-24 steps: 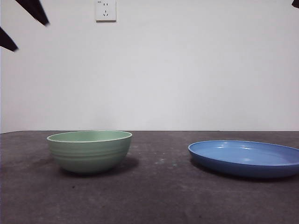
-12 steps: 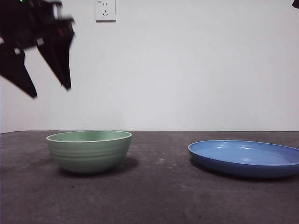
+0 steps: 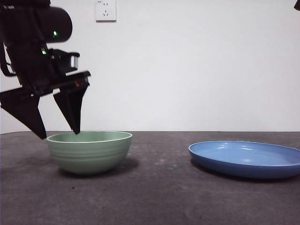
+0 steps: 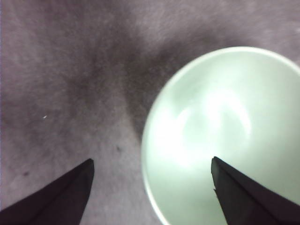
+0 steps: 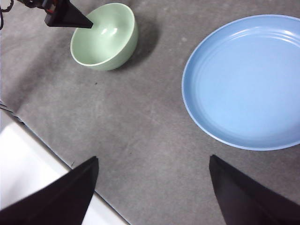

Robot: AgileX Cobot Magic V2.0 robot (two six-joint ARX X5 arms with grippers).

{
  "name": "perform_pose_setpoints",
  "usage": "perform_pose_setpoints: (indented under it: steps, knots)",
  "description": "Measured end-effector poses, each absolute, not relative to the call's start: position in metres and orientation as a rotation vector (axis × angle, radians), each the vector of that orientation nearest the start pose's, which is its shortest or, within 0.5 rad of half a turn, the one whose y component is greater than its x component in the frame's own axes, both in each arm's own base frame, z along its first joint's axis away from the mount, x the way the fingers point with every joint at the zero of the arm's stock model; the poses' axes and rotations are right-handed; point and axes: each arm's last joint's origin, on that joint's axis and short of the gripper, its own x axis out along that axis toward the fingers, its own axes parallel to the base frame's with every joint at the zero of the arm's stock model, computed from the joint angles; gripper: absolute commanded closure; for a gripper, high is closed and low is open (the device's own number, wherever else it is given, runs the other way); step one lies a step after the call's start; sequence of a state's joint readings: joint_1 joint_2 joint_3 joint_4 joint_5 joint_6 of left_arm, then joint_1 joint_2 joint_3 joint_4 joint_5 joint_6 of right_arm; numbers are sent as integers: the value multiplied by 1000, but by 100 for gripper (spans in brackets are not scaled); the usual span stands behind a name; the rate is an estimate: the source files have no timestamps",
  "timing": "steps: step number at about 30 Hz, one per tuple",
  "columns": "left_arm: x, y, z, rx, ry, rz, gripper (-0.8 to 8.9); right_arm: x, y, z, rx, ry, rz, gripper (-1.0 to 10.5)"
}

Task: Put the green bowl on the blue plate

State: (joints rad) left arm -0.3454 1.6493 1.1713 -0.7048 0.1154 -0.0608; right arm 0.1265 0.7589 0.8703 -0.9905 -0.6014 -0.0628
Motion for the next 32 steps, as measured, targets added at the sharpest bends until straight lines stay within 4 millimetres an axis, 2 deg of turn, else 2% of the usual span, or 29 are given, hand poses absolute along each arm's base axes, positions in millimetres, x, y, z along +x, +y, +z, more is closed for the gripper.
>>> perform_pose_setpoints:
  steps: [4,11,12,15,18,23,26,32]
  knots:
    - [306,-114,209,112,1213,-338,415,121,32,301,155,850,706,567]
    - [308,-117,202,120,1224,-338,483,121,32,302,154,848,706,567]
    - [308,-117,202,121,1227,-338,507,121,32,302,154,848,706,567]
    - [308,-117,201,122,1231,-337,661,121,32,302,154,847,706,567]
    - [308,-117,201,121,1232,-337,732,121,32,302,154,847,706,567]
    - [308,-117,201,120,1232,-336,740,121,32,302,154,847,706,567]
    - [308,-117,201,116,1229,-334,804,121,32,302,154,847,706,567]
    - [309,-118,202,102,1224,-327,804,121,32,302,154,847,706,567]
